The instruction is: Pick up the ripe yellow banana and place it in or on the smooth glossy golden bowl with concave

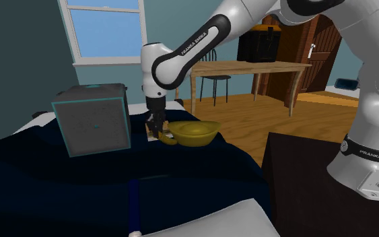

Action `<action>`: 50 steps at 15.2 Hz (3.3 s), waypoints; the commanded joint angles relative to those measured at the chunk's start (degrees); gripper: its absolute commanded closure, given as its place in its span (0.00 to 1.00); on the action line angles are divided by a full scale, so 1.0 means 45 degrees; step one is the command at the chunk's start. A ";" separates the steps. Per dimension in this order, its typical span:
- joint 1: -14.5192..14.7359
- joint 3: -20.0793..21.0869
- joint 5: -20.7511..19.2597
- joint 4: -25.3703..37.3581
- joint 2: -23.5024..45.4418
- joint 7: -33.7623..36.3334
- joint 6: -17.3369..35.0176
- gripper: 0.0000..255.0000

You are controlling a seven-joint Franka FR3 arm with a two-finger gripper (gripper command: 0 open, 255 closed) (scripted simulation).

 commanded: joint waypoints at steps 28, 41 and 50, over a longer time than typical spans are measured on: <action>-0.2876 -0.0451 0.0752 -0.4774 -0.4004 -0.3532 0.0821 1.00; -0.2815 -0.0536 0.0614 -0.4910 -0.2570 -0.3442 0.2389 1.00; -0.2815 -0.0536 0.0614 -0.4906 -0.2569 -0.3442 0.2386 0.00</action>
